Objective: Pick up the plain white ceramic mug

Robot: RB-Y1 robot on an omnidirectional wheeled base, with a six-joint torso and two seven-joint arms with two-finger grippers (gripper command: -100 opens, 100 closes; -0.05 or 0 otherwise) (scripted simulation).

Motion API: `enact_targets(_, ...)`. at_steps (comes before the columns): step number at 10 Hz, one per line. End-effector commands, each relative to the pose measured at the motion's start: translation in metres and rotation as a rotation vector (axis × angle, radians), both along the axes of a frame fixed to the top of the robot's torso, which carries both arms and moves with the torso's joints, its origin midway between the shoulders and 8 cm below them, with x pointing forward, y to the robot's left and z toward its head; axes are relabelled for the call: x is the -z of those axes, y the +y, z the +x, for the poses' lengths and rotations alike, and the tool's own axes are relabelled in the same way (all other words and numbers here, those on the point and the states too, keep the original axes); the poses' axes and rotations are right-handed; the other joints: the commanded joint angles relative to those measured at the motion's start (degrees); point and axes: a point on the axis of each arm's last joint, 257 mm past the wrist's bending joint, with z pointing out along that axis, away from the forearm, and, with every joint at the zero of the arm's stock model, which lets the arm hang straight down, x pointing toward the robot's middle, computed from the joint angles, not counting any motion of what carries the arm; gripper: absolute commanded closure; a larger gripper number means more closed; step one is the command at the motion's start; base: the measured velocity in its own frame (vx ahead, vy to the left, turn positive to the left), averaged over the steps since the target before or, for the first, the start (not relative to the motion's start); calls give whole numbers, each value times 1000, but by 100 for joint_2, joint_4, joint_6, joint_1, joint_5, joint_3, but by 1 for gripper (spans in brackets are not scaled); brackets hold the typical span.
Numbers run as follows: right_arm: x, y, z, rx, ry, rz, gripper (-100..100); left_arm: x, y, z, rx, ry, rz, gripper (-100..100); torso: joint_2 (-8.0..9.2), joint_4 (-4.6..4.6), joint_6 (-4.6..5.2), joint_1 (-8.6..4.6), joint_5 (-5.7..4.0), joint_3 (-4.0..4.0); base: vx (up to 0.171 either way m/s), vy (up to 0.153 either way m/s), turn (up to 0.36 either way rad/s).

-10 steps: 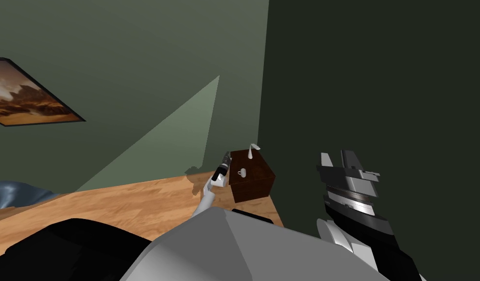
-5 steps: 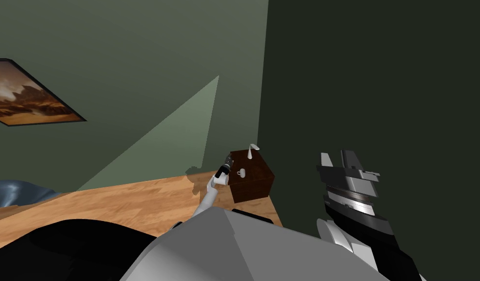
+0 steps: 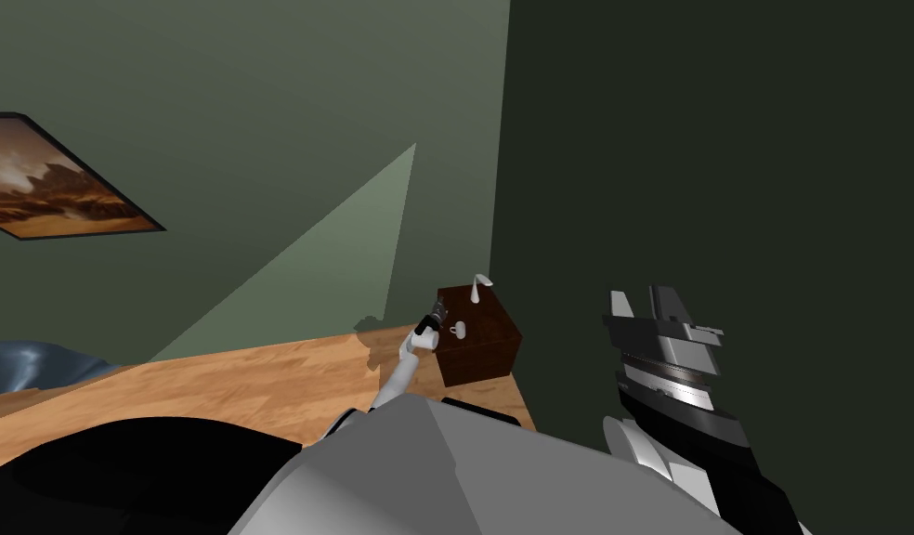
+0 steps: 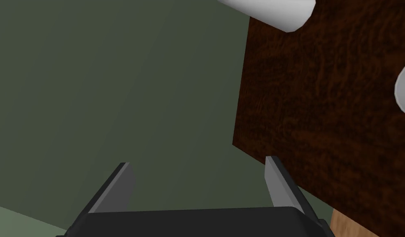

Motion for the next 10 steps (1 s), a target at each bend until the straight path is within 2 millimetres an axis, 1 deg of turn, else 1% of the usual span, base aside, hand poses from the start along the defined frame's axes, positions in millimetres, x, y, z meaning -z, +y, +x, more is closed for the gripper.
enact_targets(1,0,0,0,0,0,0,0,14,-4,5,6,55,-23,-100,0,0,0,0,0,0,14,-26,12)
enact_targets(2,0,0,0,0,0,0,0,26,-2,2,2,80,-22,-100,-1,0,0,1,0,-1,13,-22,7)
enact_targets(3,0,0,0,0,0,0,0,38,-8,5,6,127,-40,-100,-1,0,0,2,1,-1,12,-26,13)
enact_targets(4,0,0,0,0,0,0,0,47,-6,2,3,146,-40,-100,-1,0,0,0,0,0,12,-24,3)
enact_targets(5,0,0,0,0,0,0,0,52,-13,6,9,179,-58,-100,0,0,-1,2,0,0,13,-29,16)
enact_targets(6,0,0,0,0,0,0,0,65,-11,1,4,207,-57,-100,-1,0,0,0,0,0,10,-24,4)
enact_targets(7,0,0,0,0,0,0,0,75,-17,2,7,253,-73,-100,0,0,-1,2,0,0,11,-26,12)
enact_targets(8,0,0,0,0,0,0,0,82,-15,-1,4,267,-72,-100,-1,0,0,0,0,0,10,-22,5)
enact_targets(9,0,0,0,0,0,0,0,95,-20,-2,5,319,-87,-100,1,0,-1,2,0,0,11,-25,13)
enact_targets(10,0,0,0,0,0,0,0,98,-20,-4,3,325,-87,-100,1,0,-1,1,0,1,9,-20,6)
